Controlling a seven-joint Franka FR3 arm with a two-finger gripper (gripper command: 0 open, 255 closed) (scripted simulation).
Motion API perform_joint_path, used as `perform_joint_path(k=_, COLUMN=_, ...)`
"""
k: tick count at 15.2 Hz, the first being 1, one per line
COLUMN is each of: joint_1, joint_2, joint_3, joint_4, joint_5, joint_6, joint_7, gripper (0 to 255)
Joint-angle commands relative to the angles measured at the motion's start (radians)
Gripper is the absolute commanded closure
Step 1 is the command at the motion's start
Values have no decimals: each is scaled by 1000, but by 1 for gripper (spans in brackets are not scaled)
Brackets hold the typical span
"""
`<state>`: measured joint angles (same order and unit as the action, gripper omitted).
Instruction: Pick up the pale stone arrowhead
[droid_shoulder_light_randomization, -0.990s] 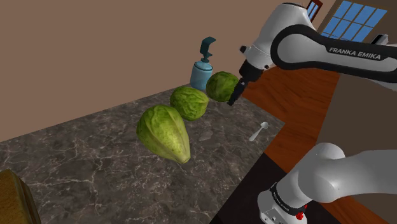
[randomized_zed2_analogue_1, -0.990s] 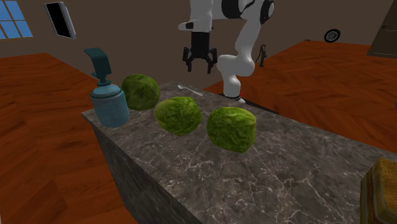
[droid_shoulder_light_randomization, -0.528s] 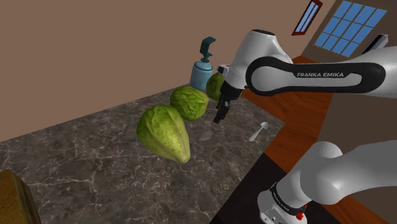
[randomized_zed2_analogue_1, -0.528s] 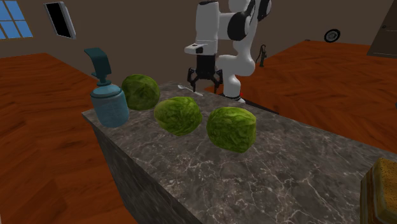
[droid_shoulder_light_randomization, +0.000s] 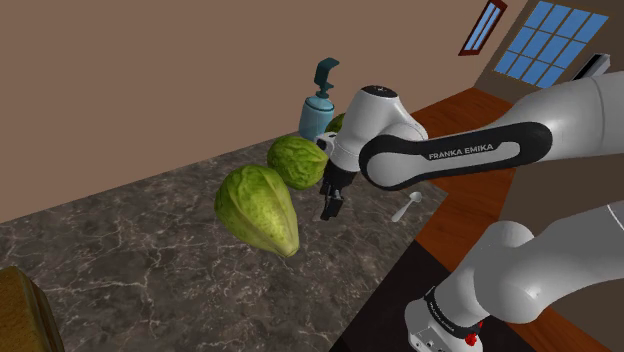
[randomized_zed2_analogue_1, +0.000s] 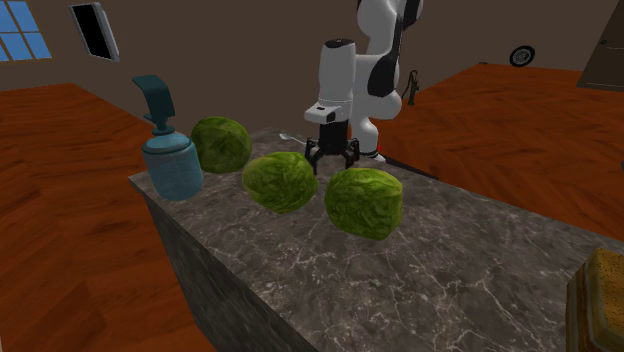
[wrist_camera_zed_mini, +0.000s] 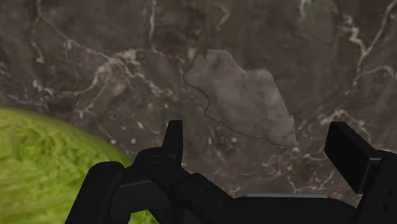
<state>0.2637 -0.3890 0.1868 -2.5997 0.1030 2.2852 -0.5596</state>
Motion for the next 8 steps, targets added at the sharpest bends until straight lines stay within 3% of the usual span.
perform_joint_path(k=1, joint_1=1, joint_2=19, joint_3=4, joint_4=-16, joint_5=0, joint_6=35, joint_7=-1, gripper=0)
perform_joint_path(k=6, joint_1=1, joint_2=52, joint_3=9, joint_4=-40, joint_5=-1, joint_6=93, joint_7=1, gripper=0)
perform_joint_path(k=7, joint_1=0, joint_2=53, joint_3=8, joint_4=-38, joint_5=-1, joint_6=92, joint_7=0, gripper=255)
perform_joint_path(k=8, joint_1=0, joint_2=54, joint_3=9, joint_4=-37, joint_5=-2, joint_6=92, joint_7=1, gripper=255)
